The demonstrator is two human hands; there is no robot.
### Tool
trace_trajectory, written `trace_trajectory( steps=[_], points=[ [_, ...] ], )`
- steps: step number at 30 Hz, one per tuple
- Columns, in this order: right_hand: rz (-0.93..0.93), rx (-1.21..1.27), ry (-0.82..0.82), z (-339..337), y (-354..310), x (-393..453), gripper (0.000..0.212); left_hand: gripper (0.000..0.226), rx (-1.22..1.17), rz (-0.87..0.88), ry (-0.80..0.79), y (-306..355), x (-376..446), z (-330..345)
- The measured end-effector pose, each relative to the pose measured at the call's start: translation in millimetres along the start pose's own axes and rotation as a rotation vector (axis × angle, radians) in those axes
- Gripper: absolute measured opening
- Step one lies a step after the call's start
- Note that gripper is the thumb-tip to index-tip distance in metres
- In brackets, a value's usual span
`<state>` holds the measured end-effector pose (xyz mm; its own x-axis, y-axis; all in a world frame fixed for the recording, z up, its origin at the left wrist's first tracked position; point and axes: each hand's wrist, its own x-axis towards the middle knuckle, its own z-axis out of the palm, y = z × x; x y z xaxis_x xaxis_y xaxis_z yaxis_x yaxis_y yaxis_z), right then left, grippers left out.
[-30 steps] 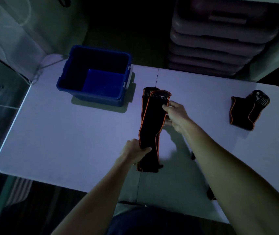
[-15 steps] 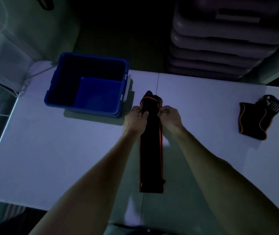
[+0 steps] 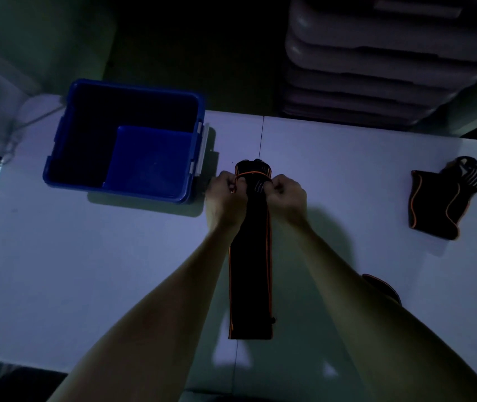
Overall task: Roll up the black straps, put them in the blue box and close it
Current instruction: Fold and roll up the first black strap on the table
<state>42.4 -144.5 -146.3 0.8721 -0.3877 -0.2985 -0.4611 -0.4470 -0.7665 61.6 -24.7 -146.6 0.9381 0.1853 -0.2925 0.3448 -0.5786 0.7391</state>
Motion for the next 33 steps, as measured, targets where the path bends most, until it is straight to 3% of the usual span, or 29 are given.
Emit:
trace_trajectory(
  steps=[6,11,15,20,26,30,33],
  points=[
    [0.071,-0.022,0.009,-5,0,19,0.024,0.025,-0.008,-0.096,-0.001,4,10,4],
    [0.067,-0.016,0.032,-4,0,31,0.014,0.016,-0.066,-0.131,0.03,5,16,5],
    [0.018,-0.004,0.059,-2,0,34,0.013,0.026,-0.099,-0.1,0.014,6,21,4],
    [-0.044,0.094,0.028,0,-2,39,0.024,0.002,-0.139,-0.08,0.018,13,27,4],
    [-0.149,0.025,0.041,2,2,43,0.02,0.008,-0.206,-0.045,-0.023,14,28,6],
    [-0.167,0.03,0.036,2,2,46,0.027,0.036,-0.244,0.08,-0.148,18,31,5],
    [-0.149,0.047,-0.009,0,4,50,0.03,0.022,-0.208,0.142,-0.115,21,34,9]
  ],
)
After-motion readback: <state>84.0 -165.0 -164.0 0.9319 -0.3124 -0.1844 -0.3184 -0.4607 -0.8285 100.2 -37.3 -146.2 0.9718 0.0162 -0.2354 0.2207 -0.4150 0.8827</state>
